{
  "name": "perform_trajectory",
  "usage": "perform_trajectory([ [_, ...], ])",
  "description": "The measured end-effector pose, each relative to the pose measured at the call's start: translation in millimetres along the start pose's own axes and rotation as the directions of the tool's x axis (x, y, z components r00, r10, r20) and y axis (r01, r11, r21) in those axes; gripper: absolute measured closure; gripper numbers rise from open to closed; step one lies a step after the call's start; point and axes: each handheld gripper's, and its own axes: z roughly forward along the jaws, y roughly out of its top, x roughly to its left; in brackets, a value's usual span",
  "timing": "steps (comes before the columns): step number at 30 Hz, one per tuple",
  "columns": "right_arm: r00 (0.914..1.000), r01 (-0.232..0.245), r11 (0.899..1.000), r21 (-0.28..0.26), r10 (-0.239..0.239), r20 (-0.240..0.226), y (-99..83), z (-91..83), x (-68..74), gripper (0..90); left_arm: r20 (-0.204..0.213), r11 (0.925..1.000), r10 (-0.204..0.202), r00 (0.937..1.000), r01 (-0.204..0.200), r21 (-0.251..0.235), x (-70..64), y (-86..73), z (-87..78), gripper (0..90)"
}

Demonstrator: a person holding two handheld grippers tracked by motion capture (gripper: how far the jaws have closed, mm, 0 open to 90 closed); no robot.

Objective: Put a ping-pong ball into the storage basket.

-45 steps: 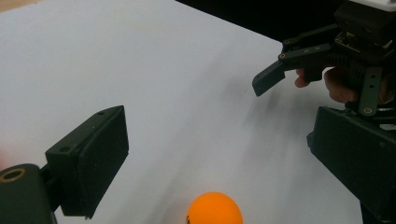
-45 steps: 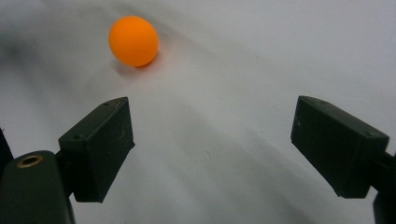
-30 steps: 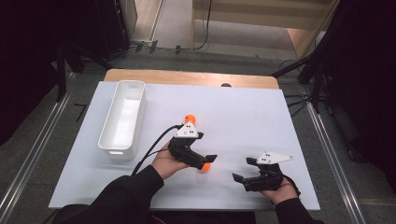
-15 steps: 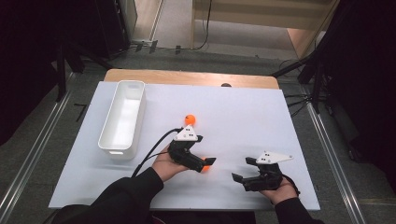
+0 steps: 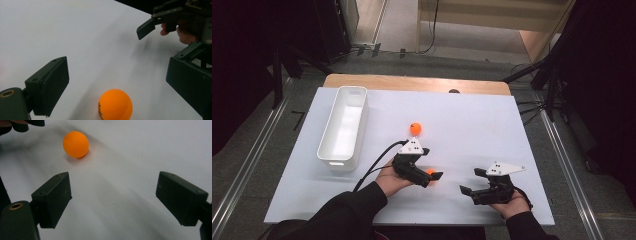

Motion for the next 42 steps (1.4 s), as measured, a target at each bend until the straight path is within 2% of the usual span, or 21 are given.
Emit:
perform_trajectory([
  [5,1.0,0.002,1.0,0.005,-0.002,0.001,0.2,-0.1,0.5,11.6,-0.009,0.9995,0.003,1.0,-0.003,0.03,-0.8,-6.6,4.4,5.0],
  [7,0.9999,0.015,1.0,0.008,-0.015,0.001,0.2,0.2,0.3,11.6,-0.014,0.9982,0.021,0.9997,-0.021,0.057,-2.5,-10.6,7.0,6.8],
  [11,0.9999,0.014,1.0,0.01,-0.014,0.0,0.2,0.3,0.9,11.6,-0.011,0.9983,0.021,0.9997,-0.02,0.055,-3.2,-14.1,8.7,6.8],
  [15,0.9999,0.015,1.0,0.011,-0.015,-0.001,0.3,0.3,0.9,11.6,-0.02,0.9955,0.029,0.9994,-0.027,0.09,-1.9,-19.2,11.1,6.8],
  [28,0.9999,0.015,1.0,0.016,-0.015,-0.006,0.6,0.6,1.9,11.6,-0.042,0.9871,0.052,0.9977,-0.045,0.154,-3.9,-27.0,20.2,6.8],
  [32,0.9999,0.015,1.0,0.018,-0.015,-0.006,0.6,0.7,1.9,11.6,-0.052,0.9819,0.083,0.9952,-0.073,0.175,-7.0,-27.1,22.5,6.9],
  [34,0.9998,0.02,1.0,0.017,-0.02,-0.006,0.6,1.0,1.6,11.6,-0.064,0.9759,0.112,0.9917,-0.098,0.195,-10.1,-27.2,24.7,6.9],
  [38,0.9998,0.02,1.0,0.017,-0.02,-0.005,0.5,0.9,1.6,11.6,-0.109,0.9516,0.186,0.9765,-0.151,0.268,-17.3,-27.2,31.8,6.8],
  [40,0.9998,0.021,1.0,0.016,-0.021,-0.004,0.4,1.1,1.7,11.6,-0.111,0.9486,0.197,0.9741,-0.161,0.273,-17.9,-27.3,31.9,6.8],
  [41,0.9998,0.022,1.0,0.017,-0.022,-0.003,0.3,1.1,1.8,11.6,-0.111,0.951,0.19,0.9755,-0.155,0.268,-17.7,-27.4,32.1,6.8],
  [42,0.9996,0.027,0.999,0.02,-0.027,-0.001,0.1,1.2,1.9,11.6,-0.11,0.9498,0.192,0.9752,-0.157,0.271,-17.5,-27.3,31.9,6.8],
])
